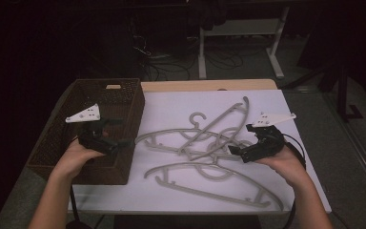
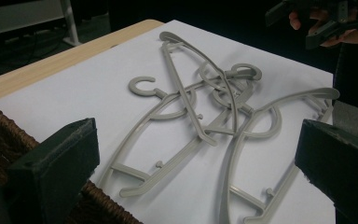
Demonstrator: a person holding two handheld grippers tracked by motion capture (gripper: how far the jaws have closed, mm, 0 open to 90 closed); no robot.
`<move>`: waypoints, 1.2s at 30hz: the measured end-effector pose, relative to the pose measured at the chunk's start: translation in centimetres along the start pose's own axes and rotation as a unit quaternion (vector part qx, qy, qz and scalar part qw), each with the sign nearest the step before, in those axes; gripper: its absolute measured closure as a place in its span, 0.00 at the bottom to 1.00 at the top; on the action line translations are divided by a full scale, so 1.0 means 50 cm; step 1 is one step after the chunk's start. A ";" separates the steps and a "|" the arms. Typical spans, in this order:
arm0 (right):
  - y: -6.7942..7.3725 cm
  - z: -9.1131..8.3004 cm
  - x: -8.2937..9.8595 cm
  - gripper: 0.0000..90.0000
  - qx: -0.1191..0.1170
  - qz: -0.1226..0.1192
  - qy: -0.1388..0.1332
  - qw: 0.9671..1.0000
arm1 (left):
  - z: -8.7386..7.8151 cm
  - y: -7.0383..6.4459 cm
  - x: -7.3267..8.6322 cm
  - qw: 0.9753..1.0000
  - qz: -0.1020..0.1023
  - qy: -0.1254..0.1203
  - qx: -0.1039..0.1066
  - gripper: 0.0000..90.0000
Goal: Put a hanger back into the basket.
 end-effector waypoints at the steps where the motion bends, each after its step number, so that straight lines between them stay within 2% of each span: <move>1: 0.000 0.000 0.000 0.00 0.000 0.000 0.000 1.000 | 0.000 0.000 0.000 1.000 0.000 0.000 0.000 0.00; 13: -0.002 0.008 0.005 0.00 0.001 0.003 0.010 1.000 | 0.030 -0.030 -0.026 1.000 0.002 0.002 0.012 0.00; 21: -0.002 0.013 0.013 0.00 -0.001 0.004 0.015 1.000 | 0.069 -0.056 -0.048 1.000 0.003 0.000 0.019 0.00; 27: -0.001 0.014 0.014 0.00 -0.004 0.002 0.016 1.000 | 0.107 -0.079 -0.057 0.999 0.006 0.005 0.032 0.00; 28: 0.000 0.012 0.015 0.00 -0.003 0.002 0.017 1.000 | 0.123 -0.087 -0.059 0.999 0.006 0.009 0.036 0.00; 29: 0.000 0.012 0.015 0.00 -0.003 0.002 0.017 1.000 | 0.123 -0.087 -0.059 0.999 0.006 0.009 0.036 0.00; 30: -0.002 0.011 0.017 0.00 -0.003 0.003 0.016 1.000 | 0.141 -0.094 -0.061 0.999 0.007 0.014 0.037 0.00; 31: -0.002 0.011 0.017 0.00 -0.003 0.003 0.016 1.000 | 0.141 -0.094 -0.061 0.999 0.007 0.014 0.037 0.00; 35: -0.005 0.012 0.021 0.00 -0.004 0.006 0.019 1.000 | 0.180 -0.107 -0.063 0.999 0.011 0.026 0.041 0.00; 36: -0.006 0.012 0.021 0.00 -0.004 0.007 0.019 1.000 | 0.198 -0.109 -0.064 0.999 0.010 0.028 0.043 0.02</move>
Point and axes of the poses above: each handheld gripper's, and its own axes: z roughly forward along the jaws, x roughly out of its underside, y roughly to its left, the point moved 2 cm from there along z, roughly forward along the jaws, and after that the axes turned 8 degrees about -z, right-handed, at the moved point
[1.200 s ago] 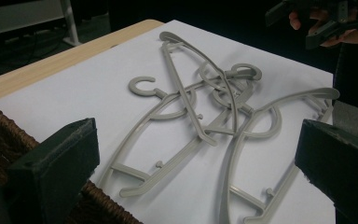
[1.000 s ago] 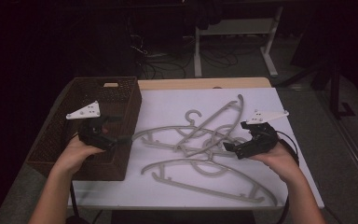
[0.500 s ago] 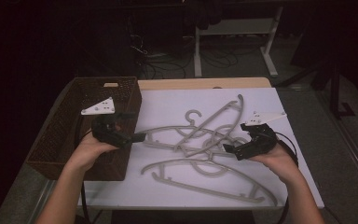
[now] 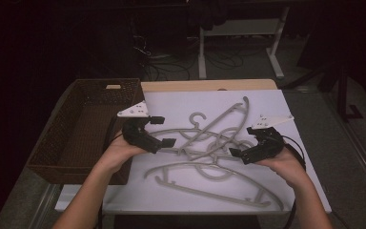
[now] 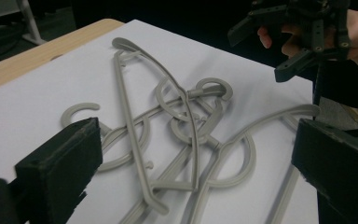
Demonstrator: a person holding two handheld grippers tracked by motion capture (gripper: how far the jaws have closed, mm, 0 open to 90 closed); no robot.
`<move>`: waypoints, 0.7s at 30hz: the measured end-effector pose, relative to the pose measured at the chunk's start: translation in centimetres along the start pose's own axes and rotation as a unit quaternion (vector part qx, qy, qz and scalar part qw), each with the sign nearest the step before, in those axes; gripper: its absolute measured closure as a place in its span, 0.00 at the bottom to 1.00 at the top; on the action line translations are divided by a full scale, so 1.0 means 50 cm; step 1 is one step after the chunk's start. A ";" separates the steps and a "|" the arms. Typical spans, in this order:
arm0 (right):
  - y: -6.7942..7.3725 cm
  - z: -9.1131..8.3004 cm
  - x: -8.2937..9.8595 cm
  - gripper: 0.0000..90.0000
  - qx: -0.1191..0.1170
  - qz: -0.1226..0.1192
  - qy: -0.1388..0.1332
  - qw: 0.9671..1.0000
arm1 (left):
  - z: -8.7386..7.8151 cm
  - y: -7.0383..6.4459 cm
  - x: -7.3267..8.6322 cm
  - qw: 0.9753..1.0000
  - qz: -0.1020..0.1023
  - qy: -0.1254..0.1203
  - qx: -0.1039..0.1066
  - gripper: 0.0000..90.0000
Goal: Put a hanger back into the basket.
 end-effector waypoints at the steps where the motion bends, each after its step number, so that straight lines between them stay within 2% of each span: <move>1: 0.000 0.000 0.000 0.00 0.000 0.000 0.000 1.000 | 0.000 0.000 0.000 1.000 0.000 0.000 0.000 0.02; 3: -0.001 -0.001 0.000 0.00 0.000 0.001 -0.002 1.000 | 0.019 0.001 0.000 1.000 0.004 0.004 -0.002 0.03; 4: -0.002 -0.001 0.000 0.00 0.000 0.001 -0.002 1.000 | 0.035 0.005 0.002 1.000 0.008 0.009 -0.007 0.07; 7: -0.002 -0.001 0.000 0.00 0.000 0.001 -0.002 1.000 | 0.053 0.013 0.005 1.000 0.008 0.015 -0.016 0.09; 10: -0.003 -0.002 0.000 0.00 -0.001 0.003 -0.003 1.000 | 0.075 0.026 0.011 0.999 0.006 0.023 -0.033 0.22; 11: -0.003 -0.002 0.000 0.00 -0.001 0.003 -0.003 1.000 | 0.078 0.028 0.012 0.999 0.007 0.025 -0.034 0.22; 12: -0.004 -0.002 0.000 0.00 -0.001 0.004 -0.003 1.000 | 0.086 0.034 0.015 0.999 0.008 0.031 -0.039 0.31; 13: -0.004 -0.002 0.000 0.00 -0.001 0.004 -0.003 1.000 | 0.091 0.037 0.017 0.998 0.008 0.034 -0.044 0.31; 16: -0.006 -0.002 0.001 0.00 -0.001 0.004 -0.004 1.000 | 0.116 0.054 0.030 0.996 0.012 0.054 -0.073 0.49; 17: -0.006 -0.001 0.001 0.00 -0.001 0.004 -0.003 1.000 | 0.125 0.060 0.035 0.995 0.009 0.061 -0.078 0.54; 18: -0.006 -0.001 0.001 0.00 -0.001 0.004 -0.003 1.000 | 0.132 0.065 0.039 0.995 0.006 0.066 -0.079 0.66; 19: -0.006 -0.001 0.001 0.00 -0.001 0.004 -0.003 1.000 | 0.142 0.072 0.045 0.994 -0.002 0.072 -0.079 0.66; 20: -0.007 -0.002 0.001 0.00 -0.002 0.004 -0.003 1.000 | 0.155 0.081 0.053 0.994 -0.012 0.081 -0.079 0.79; 21: -0.007 -0.002 0.001 0.00 -0.002 0.004 -0.003 1.000 | 0.162 0.085 0.058 0.993 -0.015 0.087 -0.081 0.79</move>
Point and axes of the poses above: each handheld gripper's, and its own axes: z roughly forward along the jaws, x roughly out of its underside, y roughly to its left, the point moved 2 cm from there along z, roughly forward along the jaws, and after that the axes turned 8 degrees about -z, right-handed, at the moved point
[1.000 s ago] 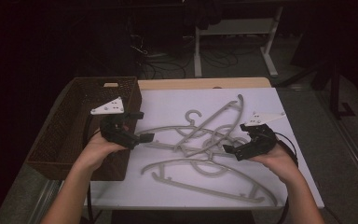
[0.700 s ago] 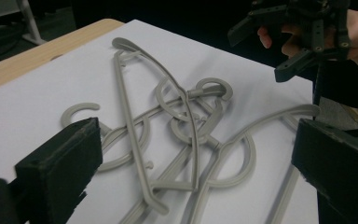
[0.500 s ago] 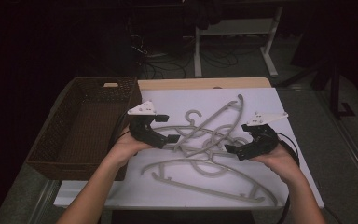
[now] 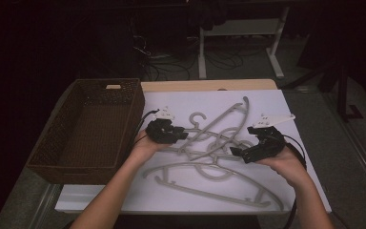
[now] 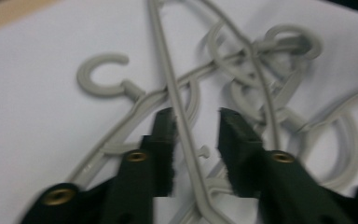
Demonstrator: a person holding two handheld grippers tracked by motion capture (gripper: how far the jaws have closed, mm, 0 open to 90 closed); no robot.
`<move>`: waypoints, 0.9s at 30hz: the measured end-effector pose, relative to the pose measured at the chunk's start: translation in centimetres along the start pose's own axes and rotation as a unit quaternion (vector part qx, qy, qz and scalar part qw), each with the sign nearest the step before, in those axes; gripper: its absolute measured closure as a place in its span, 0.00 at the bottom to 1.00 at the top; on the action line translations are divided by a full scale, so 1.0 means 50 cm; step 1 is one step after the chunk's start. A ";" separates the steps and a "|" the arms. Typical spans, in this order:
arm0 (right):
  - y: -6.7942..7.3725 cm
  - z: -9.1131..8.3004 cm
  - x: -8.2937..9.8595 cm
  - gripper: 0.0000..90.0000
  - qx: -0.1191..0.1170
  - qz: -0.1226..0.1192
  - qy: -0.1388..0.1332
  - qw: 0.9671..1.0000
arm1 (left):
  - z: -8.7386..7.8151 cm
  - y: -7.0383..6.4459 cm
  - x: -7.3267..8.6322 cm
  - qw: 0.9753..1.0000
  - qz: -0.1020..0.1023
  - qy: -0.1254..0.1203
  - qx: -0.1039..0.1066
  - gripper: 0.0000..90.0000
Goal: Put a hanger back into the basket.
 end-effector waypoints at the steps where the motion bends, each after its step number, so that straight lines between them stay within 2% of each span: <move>1: 0.000 0.000 0.000 0.00 0.000 0.001 0.000 1.000 | 0.013 0.006 0.006 1.000 -0.003 0.010 -0.006 0.83; 3: -0.001 -0.003 0.001 0.00 0.000 0.002 -0.001 1.000 | 0.029 0.013 0.014 1.000 -0.010 0.021 -0.009 0.93; 5: -0.004 -0.005 0.002 0.00 0.002 0.004 -0.002 1.000 | 0.042 0.020 0.021 0.999 -0.009 0.033 -0.023 1.00; 7: -0.004 -0.005 0.002 0.00 0.003 0.004 -0.003 1.000 | 0.045 0.021 0.022 0.999 -0.008 0.038 -0.027 1.00; 11: -0.005 -0.005 0.002 0.00 0.003 0.004 -0.003 1.000 | 0.056 0.028 0.030 0.997 -0.008 0.062 -0.035 1.00; 16: -0.005 -0.005 0.002 0.00 0.003 0.007 -0.002 1.000 | 0.065 0.017 0.036 0.997 -0.004 0.077 -0.021 1.00; 17: -0.006 -0.005 0.003 0.00 0.004 0.007 -0.002 1.000 | 0.066 0.006 0.035 0.997 0.001 0.076 -0.017 1.00; 27: -0.012 -0.007 0.004 0.00 0.006 0.011 -0.004 1.000 | 0.071 -0.022 0.033 0.996 0.010 0.083 0.009 1.00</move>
Point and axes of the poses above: each handheld gripper's, and its own axes: z roughly forward along the jaws, x roughly out of its underside, y roughly to its left, the point moved 2 cm from there along z, roughly forward along the jaws, and after that the axes turned 8 degrees about -z, right-handed, at the moved point
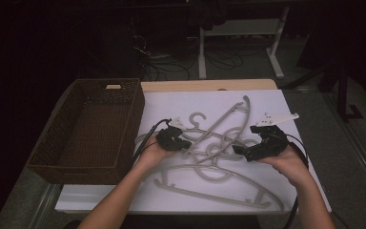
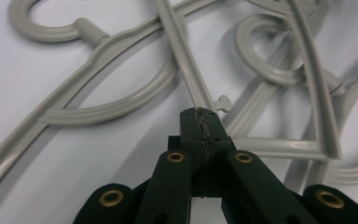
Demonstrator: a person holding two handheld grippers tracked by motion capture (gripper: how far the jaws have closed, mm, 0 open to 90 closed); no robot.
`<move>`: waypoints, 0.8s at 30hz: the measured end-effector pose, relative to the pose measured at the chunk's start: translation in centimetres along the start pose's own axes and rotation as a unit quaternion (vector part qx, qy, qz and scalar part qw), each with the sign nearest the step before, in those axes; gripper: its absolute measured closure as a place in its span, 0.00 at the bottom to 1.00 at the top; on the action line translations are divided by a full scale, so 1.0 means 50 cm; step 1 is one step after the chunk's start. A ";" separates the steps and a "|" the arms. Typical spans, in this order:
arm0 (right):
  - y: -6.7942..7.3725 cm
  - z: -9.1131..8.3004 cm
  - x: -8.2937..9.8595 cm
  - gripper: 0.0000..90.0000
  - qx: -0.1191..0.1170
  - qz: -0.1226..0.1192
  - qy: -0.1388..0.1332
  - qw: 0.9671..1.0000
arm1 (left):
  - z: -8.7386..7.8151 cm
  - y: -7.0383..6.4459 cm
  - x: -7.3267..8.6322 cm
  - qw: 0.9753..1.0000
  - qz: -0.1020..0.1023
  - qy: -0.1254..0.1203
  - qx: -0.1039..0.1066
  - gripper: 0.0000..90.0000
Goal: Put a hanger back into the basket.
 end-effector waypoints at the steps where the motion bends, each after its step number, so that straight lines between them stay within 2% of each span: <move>1: 0.000 0.000 0.000 0.00 0.000 0.000 0.000 1.000 | 0.001 -0.003 -0.001 1.000 0.002 0.000 0.003 1.00; 12: -0.002 0.004 0.001 0.00 0.000 0.000 0.004 1.000 | 0.030 -0.041 -0.020 0.999 0.019 0.002 0.027 1.00; 21: -0.006 0.002 0.003 0.00 0.003 0.001 0.005 1.000 | 0.060 -0.090 -0.045 0.998 0.040 0.004 0.055 1.00; 22: -0.006 0.002 0.003 0.00 0.003 0.001 0.005 1.000 | 0.066 -0.101 -0.051 0.997 0.040 0.002 0.064 1.00; 24: -0.005 0.003 0.003 0.00 0.004 0.002 0.006 1.000 | 0.070 -0.106 -0.053 0.997 0.045 0.002 0.063 1.00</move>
Point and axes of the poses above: each handheld gripper's, and its own axes: z roughly forward along the jaws, x roughly out of its underside, y roughly to its left, the point moved 2 cm from there along z, roughly forward along the jaws, and after that the axes turned 8 degrees about -z, right-handed, at the moved point
